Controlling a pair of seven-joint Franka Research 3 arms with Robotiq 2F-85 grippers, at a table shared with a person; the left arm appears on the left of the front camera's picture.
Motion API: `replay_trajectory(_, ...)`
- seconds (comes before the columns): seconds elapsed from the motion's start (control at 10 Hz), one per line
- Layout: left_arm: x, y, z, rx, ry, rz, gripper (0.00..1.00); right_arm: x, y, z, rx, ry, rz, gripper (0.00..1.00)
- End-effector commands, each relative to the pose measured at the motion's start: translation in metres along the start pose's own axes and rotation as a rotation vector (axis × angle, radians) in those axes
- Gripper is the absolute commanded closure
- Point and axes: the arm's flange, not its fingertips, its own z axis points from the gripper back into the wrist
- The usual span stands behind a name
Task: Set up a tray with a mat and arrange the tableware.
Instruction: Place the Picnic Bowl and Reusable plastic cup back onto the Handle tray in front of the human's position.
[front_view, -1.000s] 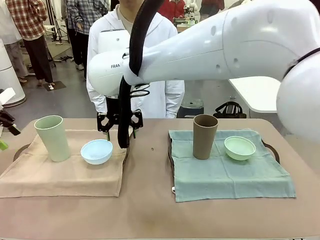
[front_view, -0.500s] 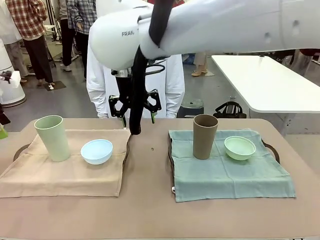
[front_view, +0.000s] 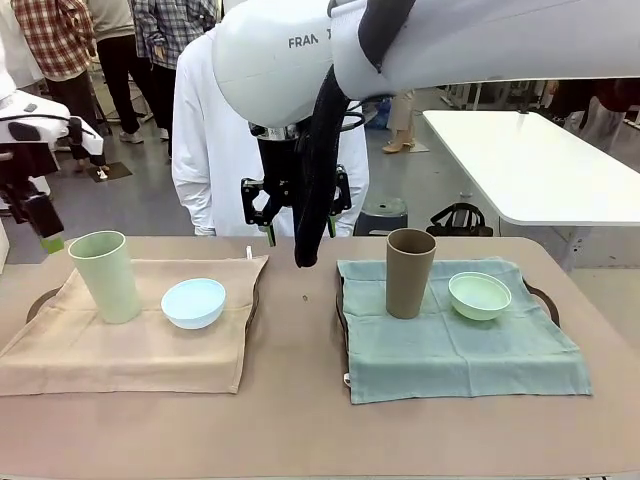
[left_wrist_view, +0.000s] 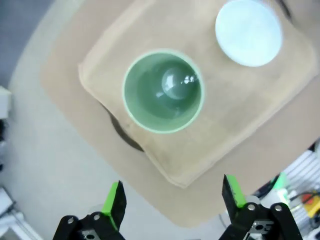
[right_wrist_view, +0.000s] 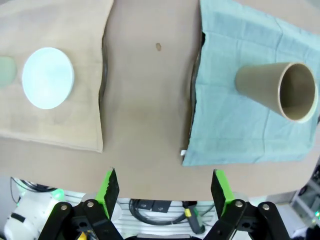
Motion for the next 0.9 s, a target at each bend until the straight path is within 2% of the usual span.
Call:
replay_trajectory(0.0,0.004,-0.008,0.020,-0.048,-0.030,0.067,0.00,-0.001,-0.010,-0.011,0.054,-0.008,0.145,0.05)
replay_trajectory(0.1,0.002,-0.010,0.025,-0.063,-0.071,0.074,0.00,0.007,-0.011,-0.014,0.063,0.000,0.148,0.05)
replay_trajectory(0.2,0.005,-0.009,0.008,-0.013,-0.007,0.035,0.00,0.020,-0.012,-0.023,0.065,0.019,0.142,0.05)
replay_trajectory(0.3,0.005,-0.009,0.008,-0.013,-0.007,0.035,0.00,0.006,-0.004,-0.005,0.021,-0.014,0.109,0.05)
replay_trajectory(0.8,0.005,-0.009,0.008,-0.013,-0.007,0.035,0.00,0.006,-0.004,-0.005,0.021,-0.014,0.109,0.05)
